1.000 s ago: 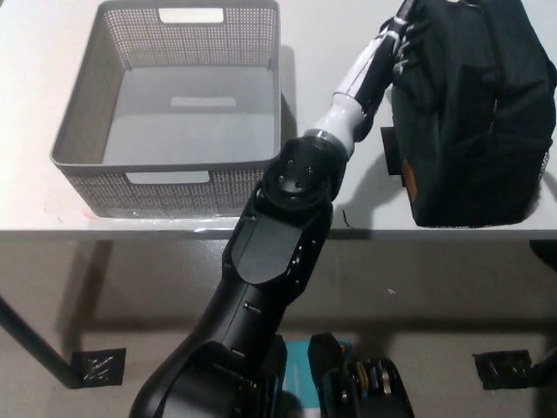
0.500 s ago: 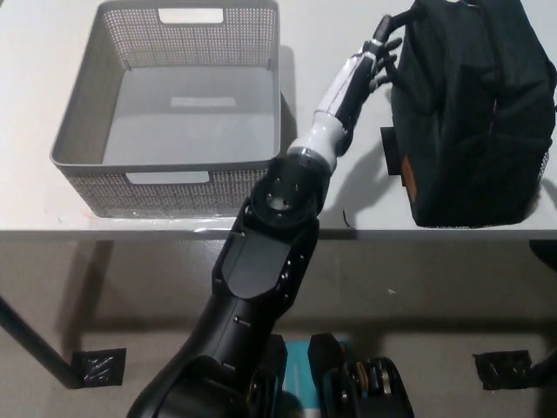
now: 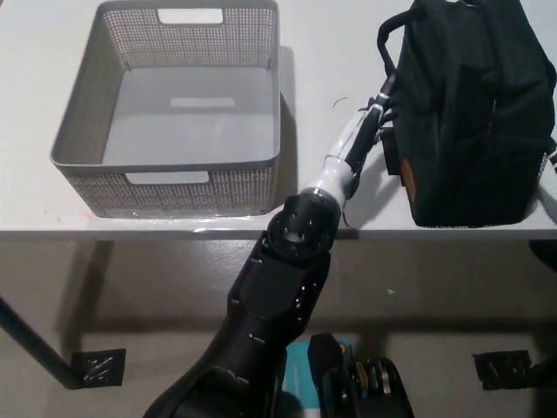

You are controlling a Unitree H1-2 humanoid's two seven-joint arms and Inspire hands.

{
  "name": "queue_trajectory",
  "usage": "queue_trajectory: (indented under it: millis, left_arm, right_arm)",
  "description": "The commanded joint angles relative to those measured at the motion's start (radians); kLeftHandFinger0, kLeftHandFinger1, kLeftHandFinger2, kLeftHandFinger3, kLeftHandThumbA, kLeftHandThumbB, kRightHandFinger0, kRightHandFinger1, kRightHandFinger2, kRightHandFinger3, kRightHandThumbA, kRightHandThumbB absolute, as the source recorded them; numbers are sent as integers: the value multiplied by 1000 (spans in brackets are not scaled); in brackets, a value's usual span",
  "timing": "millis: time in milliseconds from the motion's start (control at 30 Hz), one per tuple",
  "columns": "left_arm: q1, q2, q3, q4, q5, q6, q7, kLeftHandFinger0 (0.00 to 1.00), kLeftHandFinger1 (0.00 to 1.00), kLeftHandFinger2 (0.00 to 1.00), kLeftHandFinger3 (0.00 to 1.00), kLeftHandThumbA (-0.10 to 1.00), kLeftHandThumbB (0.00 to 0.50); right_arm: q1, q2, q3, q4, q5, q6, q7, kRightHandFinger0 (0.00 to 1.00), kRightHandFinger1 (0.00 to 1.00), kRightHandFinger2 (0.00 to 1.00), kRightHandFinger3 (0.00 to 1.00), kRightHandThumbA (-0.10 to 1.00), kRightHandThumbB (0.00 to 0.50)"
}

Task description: Use both hands to pick up a lunch bag on the right hand side and place it into a container on the left hand side

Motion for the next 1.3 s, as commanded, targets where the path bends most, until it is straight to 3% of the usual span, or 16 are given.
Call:
queue_trajectory:
  millis: [0,100,200,300,500,567,700,767,833,900,933,967,1033,1267]
  left_arm:
    - [-63,-16,5,30,-2,-90,23,1000,1000,1000,1000,1000,438]
    - [-70,-14,8,72,-4,-78,27,1000,1000,1000,1000,1000,457]
    - [-87,-10,18,121,-13,-90,23,1000,1000,1000,1000,1000,440]
    - [-123,-3,14,187,0,-93,31,1000,1000,1000,1000,1000,402]
    - [-220,-11,10,338,5,-68,38,1000,1000,1000,1000,1000,396]
    - [-262,-20,19,399,-5,-64,42,1000,1000,1000,1000,1000,385]
    - [-315,-30,19,464,-3,-43,54,1000,1000,1000,1000,1000,406]
    - [-325,-29,12,473,5,-54,58,1000,1000,1000,1000,1000,392]
    - [-338,-25,7,490,8,-71,56,1000,1000,1000,1000,1000,389]
    - [-338,-22,8,493,6,-80,57,1000,1000,1000,1000,1000,373]
    - [-337,-18,2,495,12,-91,62,1000,1000,1000,1000,1000,328]
    - [-339,-16,2,496,12,-95,61,1000,1000,1000,1000,1000,322]
    - [-341,-15,-4,498,17,-117,65,1000,1000,1000,1000,1000,313]
    - [-364,-14,6,497,-2,-98,32,1000,1000,1000,1000,1000,325]
  right_arm:
    - [-73,-15,5,38,-6,-78,28,1000,1000,1000,1000,1000,255]
    - [-93,-24,9,108,-5,-92,50,1000,1000,1000,1000,1000,254]
    - [-132,-26,10,199,-8,-119,53,1000,1000,1000,1000,1000,246]
    - [-199,-18,4,321,-2,-136,51,1000,1000,1000,1000,1000,274]
    - [-333,14,25,525,-18,-142,54,1000,1000,1000,1000,1000,245]
    - [-374,42,38,565,-24,-134,66,1000,1000,1000,1000,1000,266]
    - [-419,88,63,579,-23,-108,129,1000,1000,1000,1000,1000,278]
    - [-433,108,68,568,-21,-105,129,1000,1000,1000,1000,1000,280]
    - [-442,137,85,535,-23,-111,137,1000,1000,1000,1000,1000,258]
    - [-440,152,92,514,-18,-105,147,1000,1000,1000,1000,1000,240]
    - [-438,166,99,497,-15,-100,153,1000,1000,1000,1000,1000,252]
    - [-440,171,101,494,-12,-97,158,1000,1000,1000,1000,1000,256]
    - [-438,189,93,473,-1,-108,142,1000,1000,1000,1000,1000,230]
    - [-432,210,93,394,-11,-69,62,1000,1000,1000,1000,1000,216]
